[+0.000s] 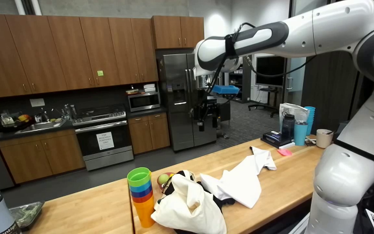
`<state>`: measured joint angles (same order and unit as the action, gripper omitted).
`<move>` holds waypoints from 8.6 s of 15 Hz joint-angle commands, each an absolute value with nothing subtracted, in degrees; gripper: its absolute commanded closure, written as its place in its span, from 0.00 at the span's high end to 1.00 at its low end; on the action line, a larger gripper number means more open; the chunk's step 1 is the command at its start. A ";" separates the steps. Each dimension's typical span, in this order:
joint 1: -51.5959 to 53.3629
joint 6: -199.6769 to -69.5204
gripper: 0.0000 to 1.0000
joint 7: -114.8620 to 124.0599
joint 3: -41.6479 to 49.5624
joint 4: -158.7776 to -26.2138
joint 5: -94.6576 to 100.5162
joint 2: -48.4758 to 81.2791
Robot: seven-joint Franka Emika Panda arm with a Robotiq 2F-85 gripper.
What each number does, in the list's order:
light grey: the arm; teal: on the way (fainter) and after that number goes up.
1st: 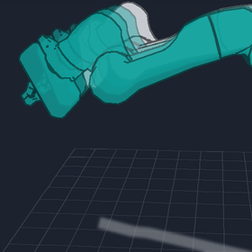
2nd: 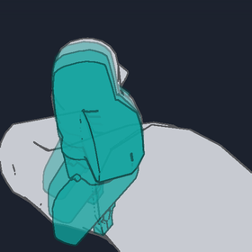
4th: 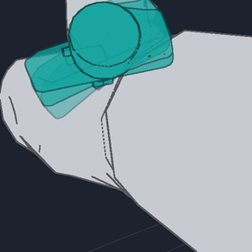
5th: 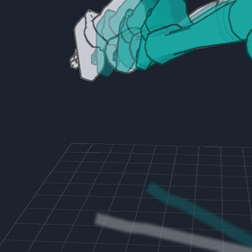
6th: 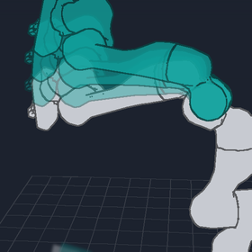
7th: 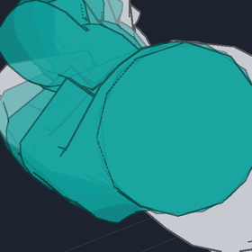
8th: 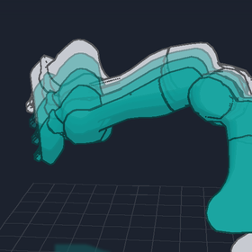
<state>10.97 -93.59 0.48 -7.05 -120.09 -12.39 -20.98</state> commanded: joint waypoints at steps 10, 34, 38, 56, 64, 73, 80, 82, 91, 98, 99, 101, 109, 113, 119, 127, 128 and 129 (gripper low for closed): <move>10.24 -93.44 1.00 0.31 -7.66 -119.96 -12.58 -20.96; -3.69 -113.59 1.00 20.85 -4.51 -114.35 8.61 -8.55; -4.90 -115.25 1.00 34.12 -2.86 -105.96 17.08 3.62; 10.69 -75.81 1.00 45.35 -1.24 -69.97 9.16 25.89; 10.20 -79.78 1.00 44.58 -0.81 -84.54 11.80 17.29; 6.69 -88.42 1.00 43.65 -1.16 -110.82 16.44 -0.31; 2.93 -102.90 1.00 46.80 -1.28 -134.27 28.72 -13.60; 0.81 -106.94 1.00 48.32 -0.42 -141.43 26.80 -17.36; -12.88 -127.98 1.00 47.15 12.90 -161.80 25.91 -30.69; -15.01 -128.23 1.00 43.76 17.65 -159.74 27.57 -30.48; -14.97 -128.26 1.00 43.77 17.27 -159.80 27.57 -30.48; -13.99 -129.23 1.00 42.55 17.79 -159.84 27.67 -31.13; -10.48 -130.94 1.00 36.33 18.52 -159.38 27.30 -30.30; -10.66 -130.94 1.00 36.33 18.56 -159.38 27.30 -30.30; -9.59 -131.69 1.00 37.35 18.79 -159.38 25.03 -29.67; -9.44 -132.09 1.00 41.90 5.65 -155.56 -3.89 -16.34; -9.18 -132.94 1.00 41.42 4.75 -154.59 -4.67 -14.64; -9.26 -133.58 1.00 40.72 4.17 -153.16 -4.29 -12.90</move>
<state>-9.39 -132.11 40.92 5.98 -157.21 -2.77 -18.48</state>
